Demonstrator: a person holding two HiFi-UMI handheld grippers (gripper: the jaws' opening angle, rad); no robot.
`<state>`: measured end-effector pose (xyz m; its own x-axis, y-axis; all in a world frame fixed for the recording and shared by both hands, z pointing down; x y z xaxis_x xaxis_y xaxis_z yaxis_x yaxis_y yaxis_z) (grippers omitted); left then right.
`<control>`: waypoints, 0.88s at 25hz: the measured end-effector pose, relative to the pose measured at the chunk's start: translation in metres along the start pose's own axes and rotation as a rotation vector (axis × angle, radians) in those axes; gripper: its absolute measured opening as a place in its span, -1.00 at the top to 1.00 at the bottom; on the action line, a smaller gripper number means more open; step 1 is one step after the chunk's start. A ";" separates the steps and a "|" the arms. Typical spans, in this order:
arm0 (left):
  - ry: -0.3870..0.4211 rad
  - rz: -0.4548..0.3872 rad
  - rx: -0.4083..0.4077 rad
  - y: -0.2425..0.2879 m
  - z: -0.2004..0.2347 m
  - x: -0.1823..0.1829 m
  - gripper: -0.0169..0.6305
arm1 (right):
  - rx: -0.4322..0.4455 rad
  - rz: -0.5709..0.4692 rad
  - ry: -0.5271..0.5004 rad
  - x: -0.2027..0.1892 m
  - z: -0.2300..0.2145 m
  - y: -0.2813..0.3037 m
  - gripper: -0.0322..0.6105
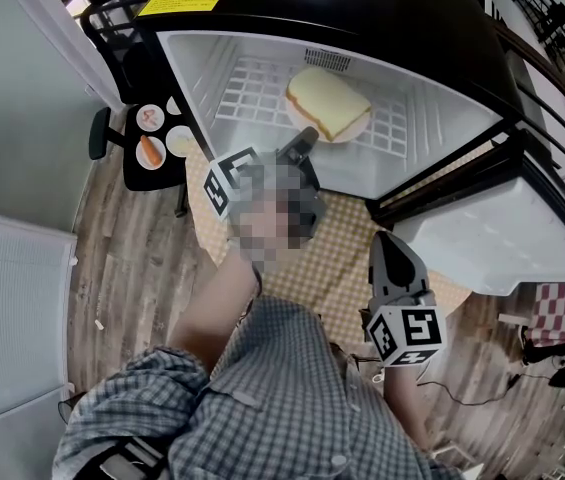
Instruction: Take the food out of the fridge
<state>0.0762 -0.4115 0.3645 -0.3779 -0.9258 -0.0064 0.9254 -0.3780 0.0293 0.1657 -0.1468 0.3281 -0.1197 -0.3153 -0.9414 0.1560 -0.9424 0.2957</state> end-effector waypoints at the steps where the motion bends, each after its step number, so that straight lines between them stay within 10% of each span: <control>1: -0.001 0.001 0.001 -0.001 0.000 0.000 0.85 | 0.004 0.001 0.001 0.000 0.000 0.001 0.87; 22: -0.009 0.043 -0.022 -0.020 0.000 -0.005 0.86 | 0.186 -0.144 0.628 0.012 -0.030 0.088 0.86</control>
<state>0.0594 -0.3996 0.3643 -0.3380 -0.9411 0.0037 0.9411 -0.3380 0.0069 0.2074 -0.2304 0.3381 0.4756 -0.1131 -0.8724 0.0025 -0.9915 0.1298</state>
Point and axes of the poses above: the fingertips, and each gripper's own axes: y forward along the fingers, z to its left, x out of its top, the point moved 10 cm from there along -y, backward along the fingers, and after that the axes turned 13 degrees about -y, right-handed, at the moved point
